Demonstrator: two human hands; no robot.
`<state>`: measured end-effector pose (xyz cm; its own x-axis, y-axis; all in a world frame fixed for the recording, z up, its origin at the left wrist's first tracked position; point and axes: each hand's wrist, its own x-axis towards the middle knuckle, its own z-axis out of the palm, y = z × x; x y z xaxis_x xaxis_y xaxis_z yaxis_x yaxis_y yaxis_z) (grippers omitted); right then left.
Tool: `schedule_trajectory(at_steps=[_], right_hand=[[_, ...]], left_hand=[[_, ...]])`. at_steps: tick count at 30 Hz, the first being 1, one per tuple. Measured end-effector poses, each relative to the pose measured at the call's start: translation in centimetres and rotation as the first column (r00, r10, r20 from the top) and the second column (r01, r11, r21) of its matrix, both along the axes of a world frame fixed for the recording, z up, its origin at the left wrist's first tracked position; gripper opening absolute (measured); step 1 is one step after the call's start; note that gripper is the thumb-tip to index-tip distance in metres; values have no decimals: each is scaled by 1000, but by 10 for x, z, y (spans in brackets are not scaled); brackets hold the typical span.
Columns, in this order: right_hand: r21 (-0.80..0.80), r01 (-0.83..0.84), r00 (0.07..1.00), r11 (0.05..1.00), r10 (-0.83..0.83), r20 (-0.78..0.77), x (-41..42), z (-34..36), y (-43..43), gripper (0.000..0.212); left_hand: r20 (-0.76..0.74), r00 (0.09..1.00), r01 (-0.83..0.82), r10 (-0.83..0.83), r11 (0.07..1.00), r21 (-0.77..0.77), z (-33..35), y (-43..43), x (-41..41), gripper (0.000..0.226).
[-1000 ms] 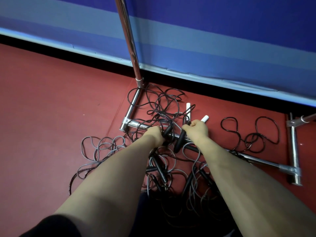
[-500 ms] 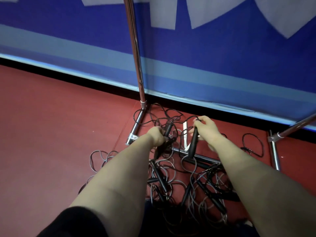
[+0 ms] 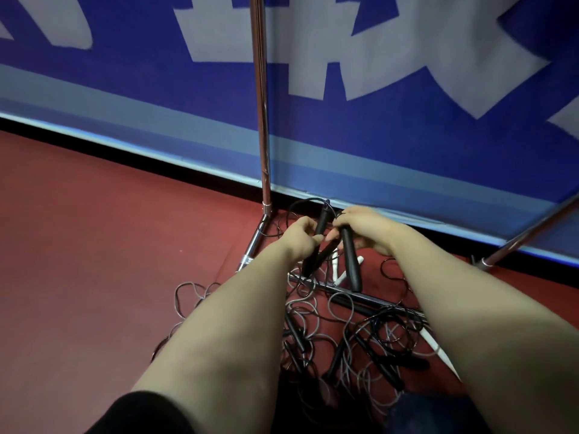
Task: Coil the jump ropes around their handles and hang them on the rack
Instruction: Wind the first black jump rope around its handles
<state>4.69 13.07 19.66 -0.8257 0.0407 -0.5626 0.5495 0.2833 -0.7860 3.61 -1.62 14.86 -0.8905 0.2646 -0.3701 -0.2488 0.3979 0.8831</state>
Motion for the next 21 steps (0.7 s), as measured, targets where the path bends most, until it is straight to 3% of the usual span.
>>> schedule_trajectory(at_steps=[4,7,10,12,15,17,21], right_hand=[[-155,-58,998,986,56,-19,7,27,-2,10],[-52,-171,985,984,171,-16,21,33,-4,19],[13,4,989,1000,-2,-146,31,29,-7,20],[-113,92,982,989,-109,-153,34,28,-4,23],[-280,15,998,960,-30,-51,39,34,5,19],[-313,47,996,949,-68,-55,37,39,11,17],[-214,349,902,912,-389,-187,30,37,17,6]], left_hand=[[-47,996,-75,75,997,5,13,-3,8,17],[59,992,-117,112,989,86,10,-6,21,14],[182,975,-176,131,950,260,5,-5,30,15],[183,975,-182,127,928,325,8,-2,32,10],[163,980,-172,111,884,434,20,2,30,17],[149,984,-156,99,879,450,30,4,26,19],[98,995,-72,33,902,425,47,11,11,13]])
